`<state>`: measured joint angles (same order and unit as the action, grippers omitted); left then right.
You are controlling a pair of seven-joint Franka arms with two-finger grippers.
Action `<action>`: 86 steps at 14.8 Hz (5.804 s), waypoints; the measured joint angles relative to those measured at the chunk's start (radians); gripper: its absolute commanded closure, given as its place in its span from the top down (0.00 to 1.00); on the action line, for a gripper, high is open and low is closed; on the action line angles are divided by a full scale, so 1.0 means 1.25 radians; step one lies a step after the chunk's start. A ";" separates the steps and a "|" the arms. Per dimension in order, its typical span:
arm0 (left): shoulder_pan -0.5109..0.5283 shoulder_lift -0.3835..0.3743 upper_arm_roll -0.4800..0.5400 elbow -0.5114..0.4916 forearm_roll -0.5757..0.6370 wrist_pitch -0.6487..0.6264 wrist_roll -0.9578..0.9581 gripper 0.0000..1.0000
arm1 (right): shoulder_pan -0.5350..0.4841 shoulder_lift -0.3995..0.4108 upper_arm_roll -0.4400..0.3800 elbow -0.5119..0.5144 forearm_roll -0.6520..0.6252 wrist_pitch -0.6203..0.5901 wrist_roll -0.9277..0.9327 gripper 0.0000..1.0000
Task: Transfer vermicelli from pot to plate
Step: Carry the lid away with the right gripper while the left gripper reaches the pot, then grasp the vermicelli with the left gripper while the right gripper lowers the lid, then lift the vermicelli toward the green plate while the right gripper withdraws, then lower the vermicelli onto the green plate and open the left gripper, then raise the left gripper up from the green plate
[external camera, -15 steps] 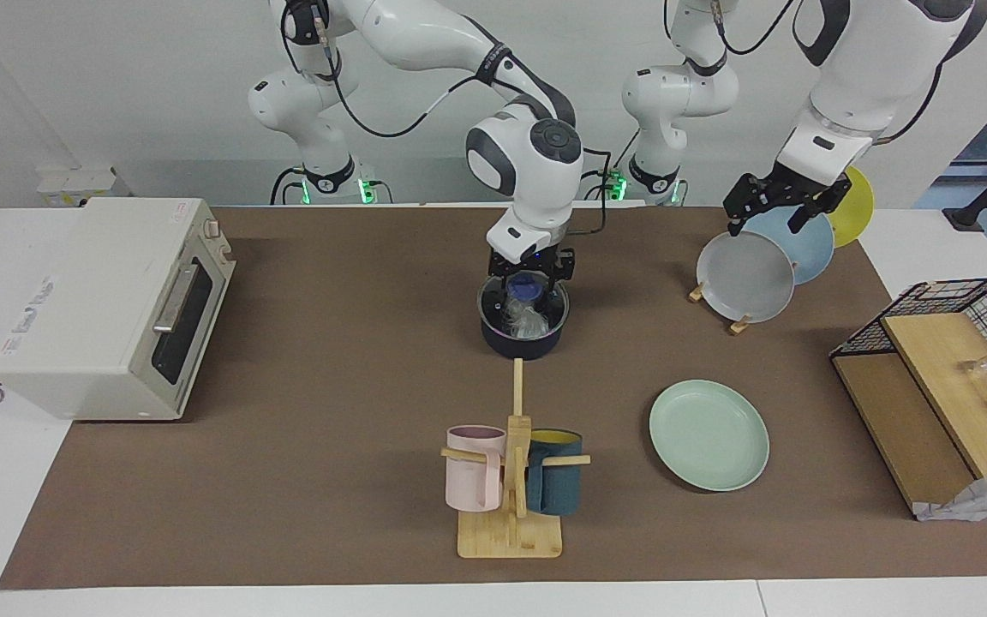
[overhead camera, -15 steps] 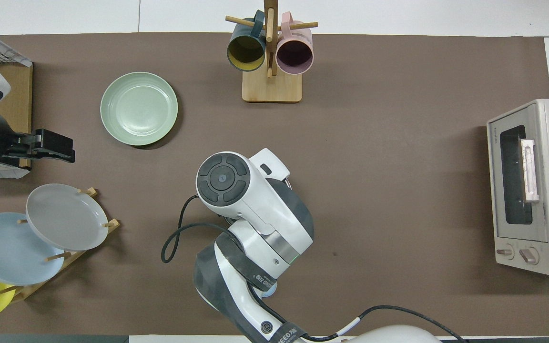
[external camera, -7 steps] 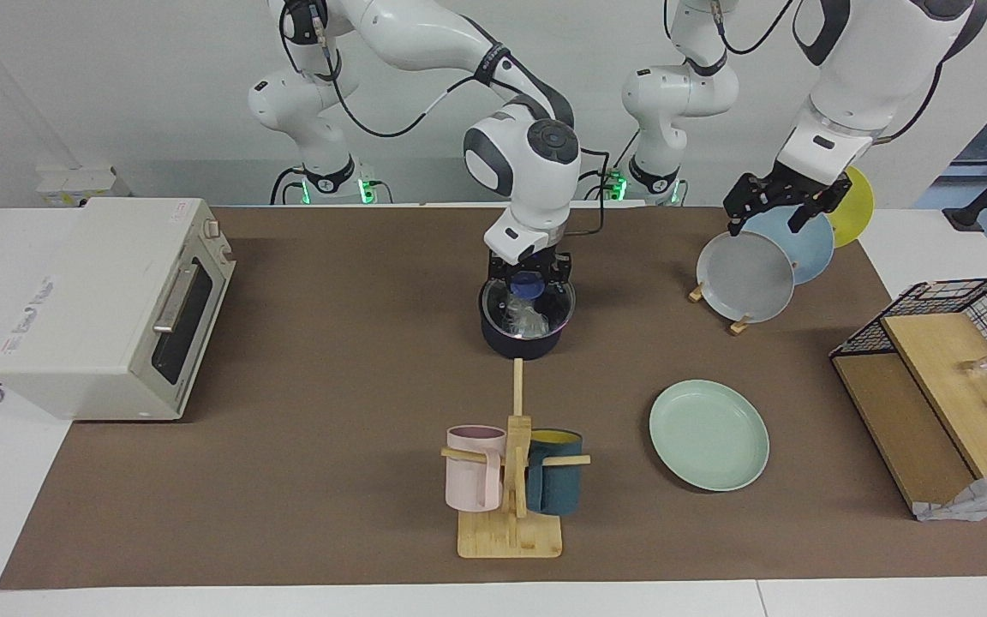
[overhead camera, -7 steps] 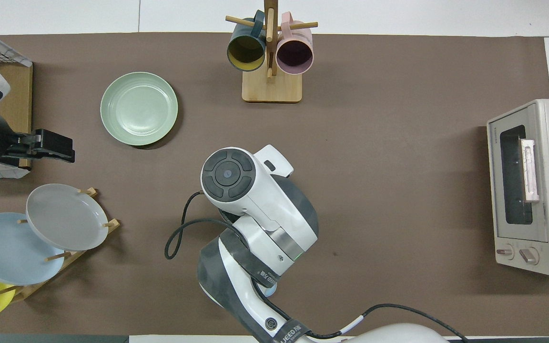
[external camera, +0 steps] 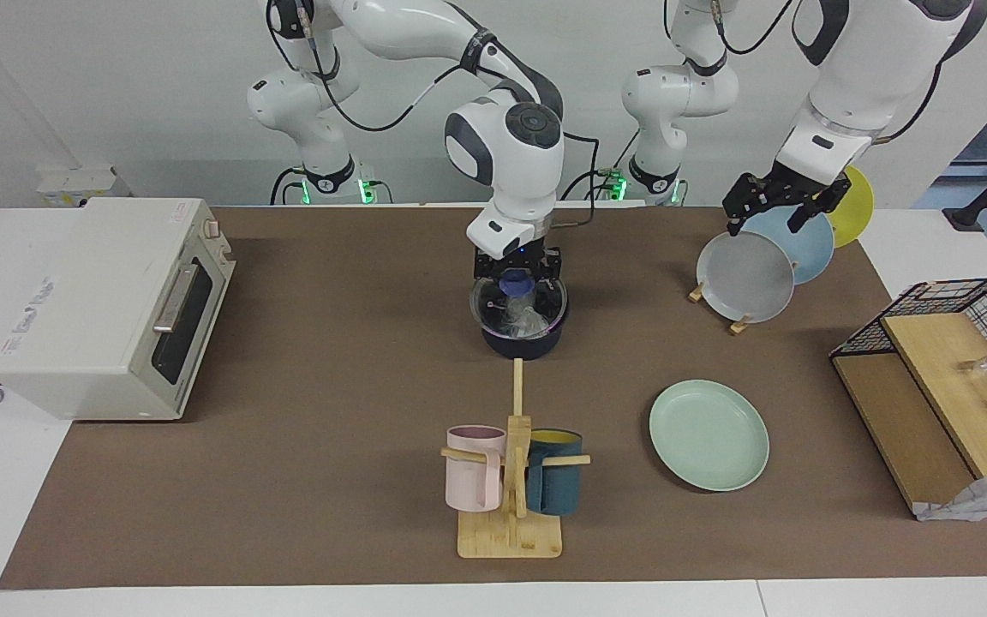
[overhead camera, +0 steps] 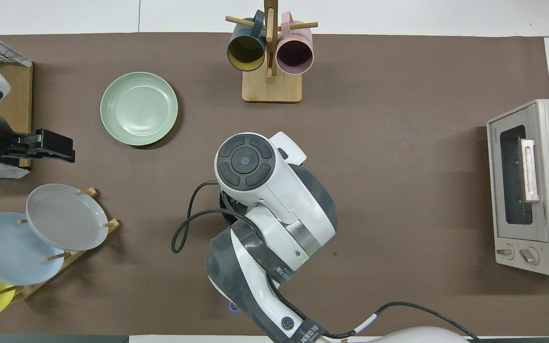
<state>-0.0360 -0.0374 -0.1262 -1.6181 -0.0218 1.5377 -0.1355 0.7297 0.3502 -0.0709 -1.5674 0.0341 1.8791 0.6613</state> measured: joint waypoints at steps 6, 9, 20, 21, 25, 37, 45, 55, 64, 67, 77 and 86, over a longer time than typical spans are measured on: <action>-0.104 0.001 -0.012 -0.039 -0.008 0.046 -0.070 1.00 | -0.187 -0.003 -0.008 -0.004 -0.008 -0.027 -0.288 0.53; -0.226 0.006 -0.016 -0.142 -0.011 0.192 -0.212 1.00 | -0.279 -0.004 -0.009 -0.030 -0.012 -0.021 -0.427 0.53; -0.426 0.218 -0.017 -0.268 -0.012 0.522 -0.461 1.00 | -0.371 -0.017 -0.006 -0.266 -0.134 0.233 -0.541 0.70; -0.430 0.227 -0.017 -0.270 -0.012 0.531 -0.468 1.00 | -0.373 -0.017 -0.006 -0.275 -0.134 0.246 -0.541 0.87; -0.440 0.256 -0.016 -0.272 -0.012 0.538 -0.471 0.99 | -0.381 -0.019 -0.007 -0.289 -0.135 0.259 -0.541 1.00; -0.440 0.263 -0.012 -0.268 -0.011 0.540 -0.421 0.00 | -0.403 -0.222 -0.007 -0.149 -0.086 -0.122 -0.537 1.00; -0.315 0.176 0.006 0.009 -0.044 0.162 -0.296 0.00 | -0.490 -0.285 -0.009 0.009 -0.057 -0.370 -0.534 1.00; -0.037 0.303 0.016 0.126 -0.061 0.261 -0.023 0.00 | -0.543 -0.269 0.004 0.007 -0.057 -0.355 -0.534 1.00; -0.008 0.469 0.007 0.122 -0.014 0.463 0.067 0.00 | -0.572 -0.274 0.018 0.006 -0.057 -0.357 -0.534 1.00; -0.008 0.474 0.007 0.091 0.000 0.507 0.091 0.98 | -0.580 -0.274 0.020 0.006 -0.057 -0.357 -0.534 1.00; -0.006 0.344 0.011 0.094 0.001 0.347 0.095 1.00 | -0.581 -0.275 0.024 0.006 -0.057 -0.357 -0.534 1.00; -0.006 0.085 0.015 0.078 0.002 0.014 0.083 1.00 | -0.581 -0.275 0.025 0.006 -0.056 -0.357 -0.534 1.00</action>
<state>-0.0433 0.0684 -0.1079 -1.5206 -0.0198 1.5547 -0.0313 0.0037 0.0069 -0.0395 -1.5593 -0.0364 1.4329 -0.0061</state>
